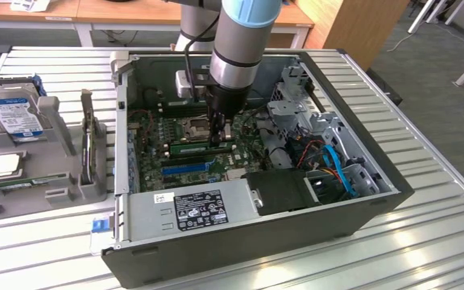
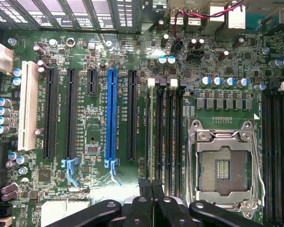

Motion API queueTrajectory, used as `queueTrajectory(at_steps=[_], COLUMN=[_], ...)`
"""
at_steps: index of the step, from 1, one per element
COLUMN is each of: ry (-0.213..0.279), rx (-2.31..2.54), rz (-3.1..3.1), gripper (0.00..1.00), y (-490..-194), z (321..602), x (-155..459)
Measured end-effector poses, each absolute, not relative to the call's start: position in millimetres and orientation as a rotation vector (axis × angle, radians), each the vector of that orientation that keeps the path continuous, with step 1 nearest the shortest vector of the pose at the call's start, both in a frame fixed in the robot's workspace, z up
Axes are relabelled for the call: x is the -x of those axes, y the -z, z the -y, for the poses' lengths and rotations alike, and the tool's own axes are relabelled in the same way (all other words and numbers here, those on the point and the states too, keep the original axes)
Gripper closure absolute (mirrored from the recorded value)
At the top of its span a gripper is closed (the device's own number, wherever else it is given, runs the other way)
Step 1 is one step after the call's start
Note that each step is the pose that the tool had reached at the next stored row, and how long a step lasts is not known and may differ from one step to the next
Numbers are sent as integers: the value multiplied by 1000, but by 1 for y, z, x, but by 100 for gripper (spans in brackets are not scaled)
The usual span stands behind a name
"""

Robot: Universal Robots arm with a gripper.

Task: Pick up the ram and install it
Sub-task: 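Insert the ram into the slot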

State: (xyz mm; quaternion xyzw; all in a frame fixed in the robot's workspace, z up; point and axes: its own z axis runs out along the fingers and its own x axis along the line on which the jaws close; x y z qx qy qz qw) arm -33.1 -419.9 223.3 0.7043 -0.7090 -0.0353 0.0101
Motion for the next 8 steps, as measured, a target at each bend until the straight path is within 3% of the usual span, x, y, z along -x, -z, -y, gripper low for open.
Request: queueTrajectory(at_steps=[2,7,8], ry=[110,110,110], rx=[-2199,-2199,-2198], rz=[2213,2213,2213], gripper=[87,69,69], y=[-223,-223,-223], z=[420,420,420], x=[33,33,33])
